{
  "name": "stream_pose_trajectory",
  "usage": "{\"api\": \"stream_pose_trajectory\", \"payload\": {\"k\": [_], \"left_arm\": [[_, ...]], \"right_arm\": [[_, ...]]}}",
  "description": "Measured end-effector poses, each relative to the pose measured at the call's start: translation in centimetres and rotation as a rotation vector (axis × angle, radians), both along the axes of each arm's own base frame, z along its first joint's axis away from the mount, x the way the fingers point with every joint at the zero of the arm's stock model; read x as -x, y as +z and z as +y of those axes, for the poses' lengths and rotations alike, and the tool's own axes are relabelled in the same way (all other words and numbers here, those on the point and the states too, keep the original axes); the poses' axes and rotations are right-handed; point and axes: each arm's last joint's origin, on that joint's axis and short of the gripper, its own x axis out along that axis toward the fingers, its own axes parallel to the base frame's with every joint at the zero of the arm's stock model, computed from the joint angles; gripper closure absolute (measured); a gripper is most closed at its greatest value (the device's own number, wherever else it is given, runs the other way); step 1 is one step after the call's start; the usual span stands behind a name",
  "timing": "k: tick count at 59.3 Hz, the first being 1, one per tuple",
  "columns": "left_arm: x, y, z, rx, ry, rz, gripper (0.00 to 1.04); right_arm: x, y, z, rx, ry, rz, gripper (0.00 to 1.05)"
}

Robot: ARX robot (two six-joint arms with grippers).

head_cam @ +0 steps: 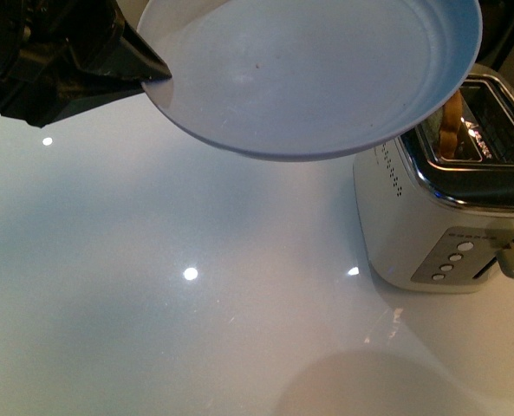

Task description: Left arm holds plate, right arm toasts bread

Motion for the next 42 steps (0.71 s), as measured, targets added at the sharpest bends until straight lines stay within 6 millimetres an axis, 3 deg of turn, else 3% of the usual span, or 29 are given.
{"api": "stream_pose_trajectory", "payload": {"k": [19,42], "left_arm": [[0.0,0.0,0.0,0.001,-0.001,0.000,1.02],[0.0,0.0,0.0,0.001,-0.001,0.000,1.02]], "right_arm": [[2.7,-2.3,-0.6,0.010,-0.025,-0.007,1.03],[4.8,-3.8,-0.6,0.011,-0.025,-0.005,1.03]]}}
